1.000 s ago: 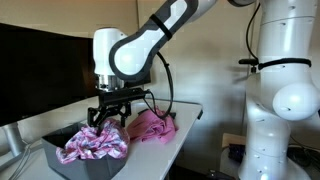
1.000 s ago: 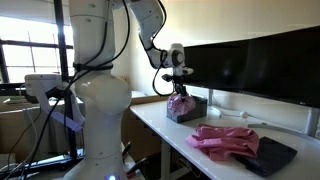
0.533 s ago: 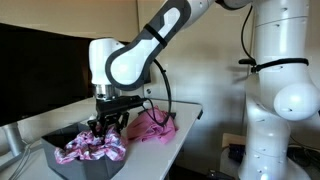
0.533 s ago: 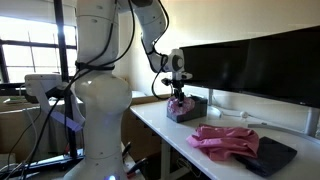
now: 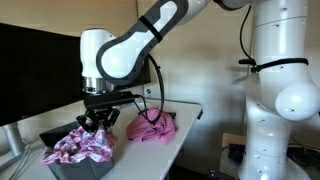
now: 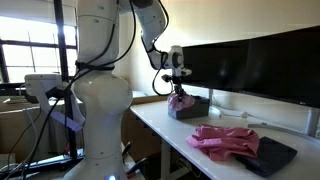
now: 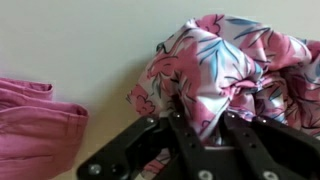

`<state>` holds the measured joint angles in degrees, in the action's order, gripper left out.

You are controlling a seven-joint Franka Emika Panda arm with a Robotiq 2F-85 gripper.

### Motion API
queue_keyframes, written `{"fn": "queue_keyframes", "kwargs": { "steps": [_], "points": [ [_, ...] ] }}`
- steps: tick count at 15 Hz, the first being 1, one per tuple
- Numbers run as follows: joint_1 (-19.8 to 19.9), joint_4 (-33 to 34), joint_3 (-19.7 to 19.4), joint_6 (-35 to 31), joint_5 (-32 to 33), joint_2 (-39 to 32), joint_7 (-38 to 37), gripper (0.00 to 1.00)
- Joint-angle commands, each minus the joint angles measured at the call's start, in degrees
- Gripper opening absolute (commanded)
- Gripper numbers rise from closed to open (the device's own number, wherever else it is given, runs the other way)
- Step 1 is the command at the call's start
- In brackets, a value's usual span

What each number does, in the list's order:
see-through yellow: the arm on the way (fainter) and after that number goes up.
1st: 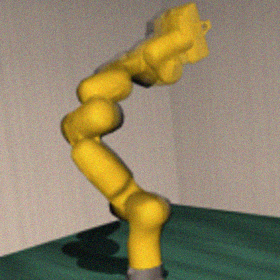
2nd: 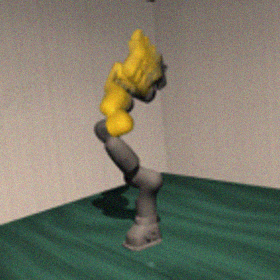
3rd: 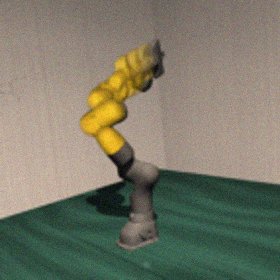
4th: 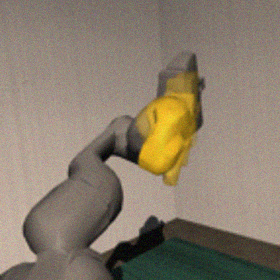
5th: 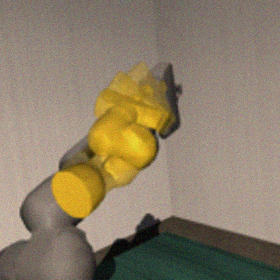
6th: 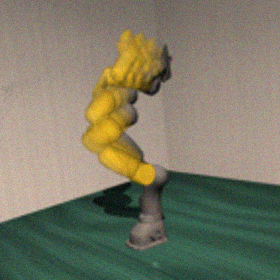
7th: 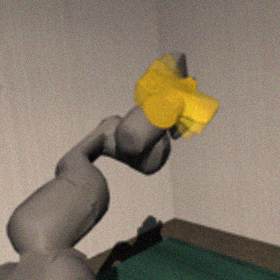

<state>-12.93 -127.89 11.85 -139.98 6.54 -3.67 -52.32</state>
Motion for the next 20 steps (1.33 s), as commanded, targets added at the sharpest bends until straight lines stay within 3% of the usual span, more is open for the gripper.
{"fn": "queue_keyframes", "kwargs": {
  "steps": [1, 10, 11, 12, 13, 14, 17, 18, 20],
  "points": [
    [-1.10, 3.56, -0.10, 1.88, 2.46, -0.92, -2.29, 0.10],
    [-1.67, 5.89, -0.89, 6.18, 3.68, -1.09, -2.35, 0.09],
    [-1.63, 6.02, -1.02, 6.83, 3.63, -1.06, -2.25, 0.14],
    [-1.59, 6.17, -1.13, 7.27, 3.55, -1.13, -2.09, 0.34],
    [-1.58, 6.23, -1.21, 7.56, 3.39, -1.15, -1.98, 0.41],
    [-1.59, 6.30, -1.29, 7.84, 3.40, -1.22, -1.95, 0.58],
    [-1.61, 6.97, -1.34, 9.44, 3.14, -1.55, -1.70, 0.77],
    [-1.62, 7.16, -1.32, 9.81, 3.16, -1.67, -1.60, 0.34],
    [-1.68, 7.37, -1.28, 10.41, 3.36, -1.92, -1.50, 0.36]
  ]
}}
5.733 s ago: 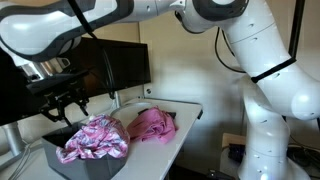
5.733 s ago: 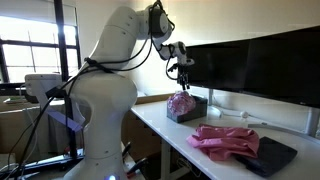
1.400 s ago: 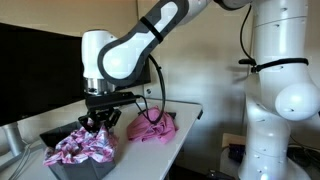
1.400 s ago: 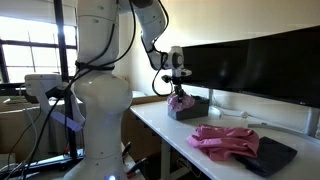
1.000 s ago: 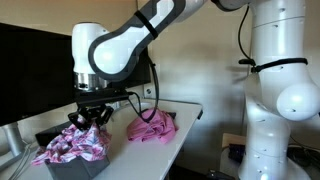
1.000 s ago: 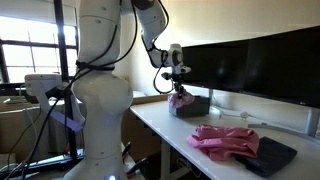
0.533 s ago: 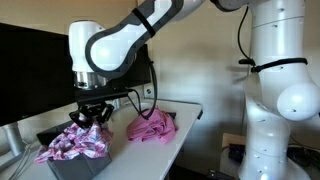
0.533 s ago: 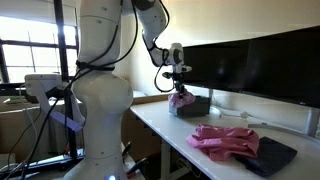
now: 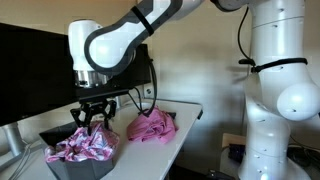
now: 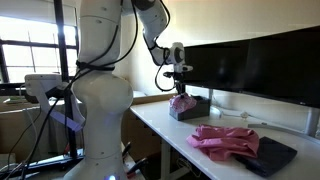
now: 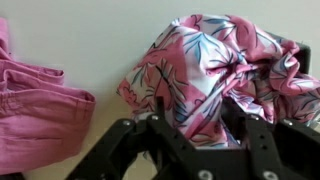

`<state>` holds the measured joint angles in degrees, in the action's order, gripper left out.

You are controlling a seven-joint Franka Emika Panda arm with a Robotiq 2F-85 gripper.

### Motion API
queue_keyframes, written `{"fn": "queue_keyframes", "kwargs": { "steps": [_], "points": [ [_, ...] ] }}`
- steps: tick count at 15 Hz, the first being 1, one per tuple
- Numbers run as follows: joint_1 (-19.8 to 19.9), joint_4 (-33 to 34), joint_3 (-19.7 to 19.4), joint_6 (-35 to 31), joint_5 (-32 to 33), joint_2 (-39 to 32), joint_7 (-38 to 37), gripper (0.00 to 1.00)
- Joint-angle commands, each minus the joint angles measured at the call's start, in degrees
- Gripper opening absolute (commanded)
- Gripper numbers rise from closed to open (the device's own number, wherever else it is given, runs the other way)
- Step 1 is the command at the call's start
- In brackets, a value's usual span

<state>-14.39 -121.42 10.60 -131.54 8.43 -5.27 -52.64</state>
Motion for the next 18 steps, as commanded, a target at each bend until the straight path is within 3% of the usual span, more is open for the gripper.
{"fn": "queue_keyframes", "kwargs": {
  "steps": [1, 5, 11, 18],
  "points": [
    [-0.19, 0.98, 0.04, 2.16, 1.11, -0.48, -0.77, 0.31],
    [-0.38, 1.56, 0.18, 3.36, 0.88, -1.24, -0.34, 0.07],
    [-1.41, 4.14, 0.58, 3.60, 2.00, -1.98, -0.97, 0.07],
    [-3.32, 12.42, 0.37, 1.64, 5.73, -4.92, -2.36, 0.07]
  ]
}}
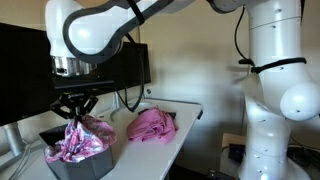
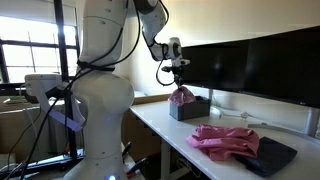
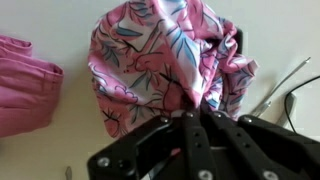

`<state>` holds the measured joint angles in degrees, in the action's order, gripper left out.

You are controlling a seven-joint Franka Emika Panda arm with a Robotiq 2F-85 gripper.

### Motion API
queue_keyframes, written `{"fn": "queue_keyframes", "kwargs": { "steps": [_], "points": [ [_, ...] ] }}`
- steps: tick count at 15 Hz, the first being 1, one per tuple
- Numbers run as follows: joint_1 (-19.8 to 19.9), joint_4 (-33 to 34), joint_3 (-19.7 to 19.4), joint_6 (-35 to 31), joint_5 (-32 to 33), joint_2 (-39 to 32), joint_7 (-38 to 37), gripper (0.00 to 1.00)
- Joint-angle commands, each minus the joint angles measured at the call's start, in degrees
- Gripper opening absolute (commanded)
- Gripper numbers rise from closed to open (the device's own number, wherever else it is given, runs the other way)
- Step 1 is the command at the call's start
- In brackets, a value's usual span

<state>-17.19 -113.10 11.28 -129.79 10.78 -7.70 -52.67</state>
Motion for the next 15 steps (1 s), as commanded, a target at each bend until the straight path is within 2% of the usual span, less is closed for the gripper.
{"fn": "queue_keyframes", "kwargs": {
  "steps": [1, 6, 15],
  "points": [
    [-0.70, 5.44, -0.52, -0.30, 4.15, -3.28, -2.48, 0.07],
    [-1.80, 13.10, -2.58, -2.82, 8.37, -9.78, -6.35, 0.07],
    [-4.45, 20.38, -6.78, 0.29, 5.19, -23.16, -5.93, 0.07]
  ]
}}
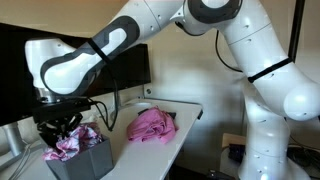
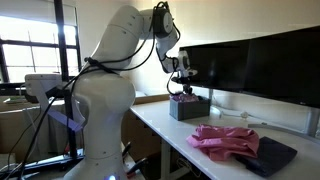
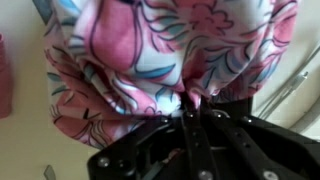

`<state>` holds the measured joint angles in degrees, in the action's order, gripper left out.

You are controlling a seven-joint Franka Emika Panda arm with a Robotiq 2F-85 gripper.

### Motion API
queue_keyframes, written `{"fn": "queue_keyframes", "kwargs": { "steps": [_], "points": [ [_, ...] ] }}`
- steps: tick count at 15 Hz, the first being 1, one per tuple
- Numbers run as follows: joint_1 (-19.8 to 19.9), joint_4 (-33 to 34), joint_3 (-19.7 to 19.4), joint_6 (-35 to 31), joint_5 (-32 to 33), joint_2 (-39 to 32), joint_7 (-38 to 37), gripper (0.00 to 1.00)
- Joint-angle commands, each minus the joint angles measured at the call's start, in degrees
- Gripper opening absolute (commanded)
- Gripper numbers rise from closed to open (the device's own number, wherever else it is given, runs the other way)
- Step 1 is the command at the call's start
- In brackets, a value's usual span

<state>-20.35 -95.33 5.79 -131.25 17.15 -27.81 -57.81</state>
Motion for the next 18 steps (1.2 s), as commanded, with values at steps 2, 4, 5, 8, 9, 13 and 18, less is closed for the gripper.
{"fn": "queue_keyframes", "kwargs": {
  "steps": [2, 4, 5, 8, 9, 13, 18],
  "points": [
    [-1.57, 3.32, -1.74, 2.31, -2.00, -4.75, -0.50, 0.07],
    [-1.82, 3.72, -2.16, 2.81, -2.67, -5.97, -0.33, 0.07],
    [-1.86, 3.85, -2.28, 3.05, -2.89, -6.42, -0.25, 0.07],
    [-2.00, 4.05, -2.52, 3.61, -3.17, -6.64, -0.16, 0.32],
    [-2.14, 4.12, -2.54, 4.07, -3.00, -6.25, 0.16, 0.33],
    [-3.16, 1.70, -2.23, 3.01, -1.33, -1.68, 1.46, 0.57],
    [-4.55, -2.70, -1.53, -0.36, 1.11, 5.82, 2.31, 0.89]
  ]
}}
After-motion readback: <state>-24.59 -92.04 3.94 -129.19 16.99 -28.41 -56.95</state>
